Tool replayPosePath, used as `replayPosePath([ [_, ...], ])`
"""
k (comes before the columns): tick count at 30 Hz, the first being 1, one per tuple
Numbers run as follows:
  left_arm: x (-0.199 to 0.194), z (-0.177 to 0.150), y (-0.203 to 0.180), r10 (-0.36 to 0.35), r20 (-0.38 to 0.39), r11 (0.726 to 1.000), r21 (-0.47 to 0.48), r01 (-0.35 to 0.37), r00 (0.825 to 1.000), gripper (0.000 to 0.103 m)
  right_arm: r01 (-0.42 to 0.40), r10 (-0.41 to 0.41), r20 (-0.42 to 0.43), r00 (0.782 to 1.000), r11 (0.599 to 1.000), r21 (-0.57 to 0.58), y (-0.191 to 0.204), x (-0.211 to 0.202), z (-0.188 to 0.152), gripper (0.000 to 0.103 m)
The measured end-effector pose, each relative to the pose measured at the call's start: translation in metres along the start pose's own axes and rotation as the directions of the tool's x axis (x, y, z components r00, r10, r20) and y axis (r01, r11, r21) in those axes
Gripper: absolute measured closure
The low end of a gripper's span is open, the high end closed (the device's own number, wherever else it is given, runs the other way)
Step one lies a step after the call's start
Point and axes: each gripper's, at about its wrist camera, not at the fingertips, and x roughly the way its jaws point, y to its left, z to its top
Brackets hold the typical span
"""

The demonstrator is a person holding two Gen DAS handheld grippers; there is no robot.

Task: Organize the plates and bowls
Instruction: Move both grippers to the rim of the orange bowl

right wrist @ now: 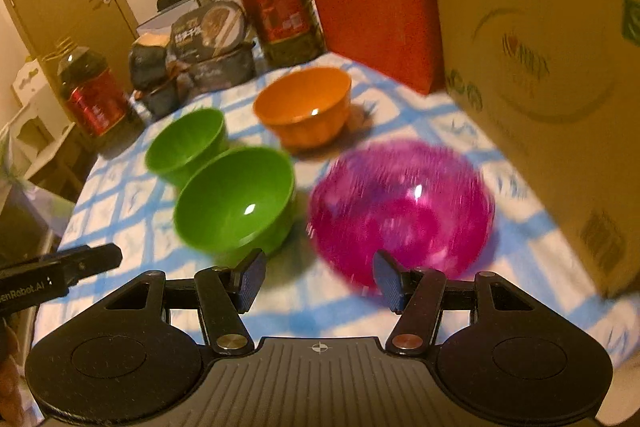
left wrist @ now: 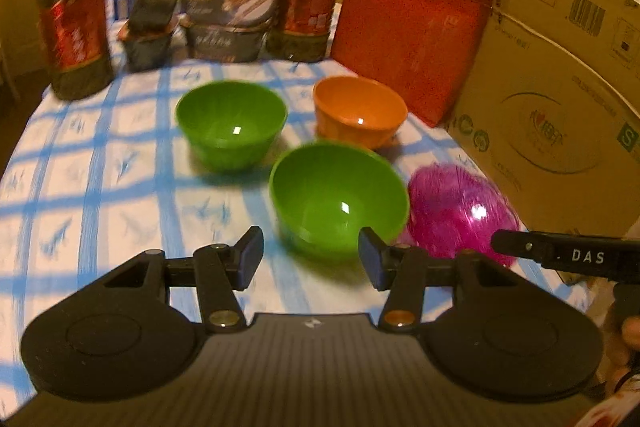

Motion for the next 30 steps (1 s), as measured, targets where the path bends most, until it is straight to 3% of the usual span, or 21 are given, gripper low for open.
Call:
replayPosePath([
  [7, 0.059, 0.066, -0.007, -0.030, -0.027, 0.999, 0.042, 0.032, 0.999, 0.055, -0.010, 0.010, -0.002, 1.000, 1.000, 0.007, -0.016, 0.036, 0.051, 0.043],
  [18, 0.168, 0.143, -0.012, -0.088, -0.087, 0.996, 0.013, 0.089, 0.992, 0.055, -0.019, 0.020, -0.045, 0.999, 1.000, 0.021, -0.044, 0.117, 0.123, 0.043],
  [22, 0.202, 0.161, -0.014, -0.097, -0.115, 0.995, 0.029, 0.101, 0.989, 0.055, -0.034, 0.035, -0.070, 0.997, 0.999, 0.023, -0.050, 0.146, 0.143, 0.044],
  [30, 0.262, 0.175, -0.014, -0.039, -0.215, 0.994, 0.092, 0.060, 0.976, 0.058, -0.016, 0.022, -0.149, 0.989, 0.999, 0.041, -0.058, 0.200, 0.166, 0.044],
])
